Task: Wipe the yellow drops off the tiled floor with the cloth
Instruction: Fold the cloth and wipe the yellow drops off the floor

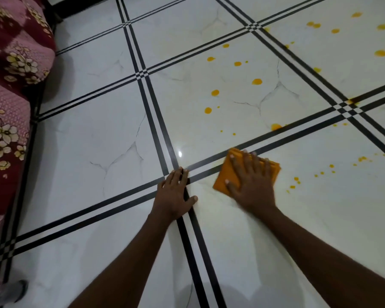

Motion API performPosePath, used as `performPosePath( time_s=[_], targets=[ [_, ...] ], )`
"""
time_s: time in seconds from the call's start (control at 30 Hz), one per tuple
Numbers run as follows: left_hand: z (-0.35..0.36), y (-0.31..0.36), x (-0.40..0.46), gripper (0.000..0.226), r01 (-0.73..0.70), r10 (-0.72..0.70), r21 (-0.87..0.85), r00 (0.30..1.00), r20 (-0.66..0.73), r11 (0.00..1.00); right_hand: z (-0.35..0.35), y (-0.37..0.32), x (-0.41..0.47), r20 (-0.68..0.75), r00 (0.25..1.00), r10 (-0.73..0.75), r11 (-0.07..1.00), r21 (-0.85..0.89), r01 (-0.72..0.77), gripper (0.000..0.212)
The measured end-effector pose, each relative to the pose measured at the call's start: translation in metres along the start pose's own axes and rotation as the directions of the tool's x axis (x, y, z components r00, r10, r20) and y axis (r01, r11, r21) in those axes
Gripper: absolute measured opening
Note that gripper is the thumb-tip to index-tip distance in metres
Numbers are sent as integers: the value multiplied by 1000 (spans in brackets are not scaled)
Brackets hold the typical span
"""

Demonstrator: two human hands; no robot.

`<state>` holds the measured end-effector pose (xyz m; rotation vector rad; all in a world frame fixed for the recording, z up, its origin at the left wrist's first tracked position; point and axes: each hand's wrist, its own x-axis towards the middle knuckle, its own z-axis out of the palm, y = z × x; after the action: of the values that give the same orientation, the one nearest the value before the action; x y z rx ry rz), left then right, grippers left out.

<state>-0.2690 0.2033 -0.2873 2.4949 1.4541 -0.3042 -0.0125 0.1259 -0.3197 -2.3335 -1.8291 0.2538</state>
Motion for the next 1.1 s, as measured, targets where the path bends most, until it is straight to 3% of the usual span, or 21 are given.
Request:
performPosePath(
  time_s=[0.07, 0.13, 0.17, 0.23, 0.3, 0.43, 0.5, 0.57, 0.6, 0.67, 0.7, 0.8, 0.87, 0.9, 0.97, 1.03, 1.1],
  targets=[
    [-5, 7, 4, 86, 17, -17, -8, 999, -32, 1000, -7, 21, -23, -86, 982, 170, 985, 23, -168, 81],
    [-8, 23, 8, 77, 11, -13, -26, 995, -95, 1000, -7, 0, -62, -114, 962, 247, 968, 71, -240, 84],
    [-8, 32, 10, 72, -14, 10, -35, 993, -119, 999, -4, -17, -75, -80, 976, 200, 978, 77, -194, 85],
    [-6, 49, 15, 63, -73, 68, -38, 991, -117, 997, 7, -33, -64, -10, 999, -49, 996, 71, 49, 87],
    [-3, 56, 19, 59, -96, 94, -9, 991, -99, 995, 4, -8, -18, 7, 988, -157, 987, 41, 156, 83],
    [-5, 68, 35, 70, -80, 78, -17, 992, -95, 997, -20, 89, 0, -81, 975, 208, 978, -4, -209, 81],
    [-6, 78, 43, 76, -64, 62, -31, 996, -58, 997, -20, 78, -39, -159, 937, 312, 950, 50, -308, 84],
    [-8, 80, 48, 75, -49, 46, -65, 998, -42, 997, -11, 33, -62, -114, 970, 214, 976, 61, -208, 86],
    [-11, 78, 49, 74, -62, 59, -78, 997, -43, 995, -5, 18, -56, -69, 994, 86, 995, 55, -82, 87],
    [-18, 66, 52, 72, -123, 121, -45, 992, -48, 991, -1, 7, -6, -25, 985, -172, 985, 12, 172, 85],
    [-20, 60, 54, 71, -153, 152, -13, 987, -46, 988, -4, 14, 23, 11, 978, -207, 978, -3, 207, 83],
    [-25, 48, 60, 70, -119, 118, -3, 992, -47, 993, -14, 64, 60, -72, 995, 68, 998, -10, -69, 79],
    [-23, 48, 64, 82, -79, 79, -50, 997, -16, 996, -12, 69, 31, -153, 958, 243, 970, 23, -242, 80],
    [-21, 47, 66, 87, -78, 78, -39, 997, -8, 996, -12, 53, 12, -158, 953, 259, 966, 31, -257, 82],
    [-14, 44, 71, 94, -73, 72, -34, 997, -14, 997, -8, 19, 2, -84, 987, 134, 991, 31, -132, 84],
    [-9, 43, 72, 103, -77, 74, -60, 996, -45, 995, -6, 15, 39, -19, 996, -92, 996, -8, 91, 83],
    [-6, 45, 73, 107, -106, 97, -88, 991, -95, 990, -11, 36, 91, -7, 996, -93, 996, -16, 93, 81]
  ],
)
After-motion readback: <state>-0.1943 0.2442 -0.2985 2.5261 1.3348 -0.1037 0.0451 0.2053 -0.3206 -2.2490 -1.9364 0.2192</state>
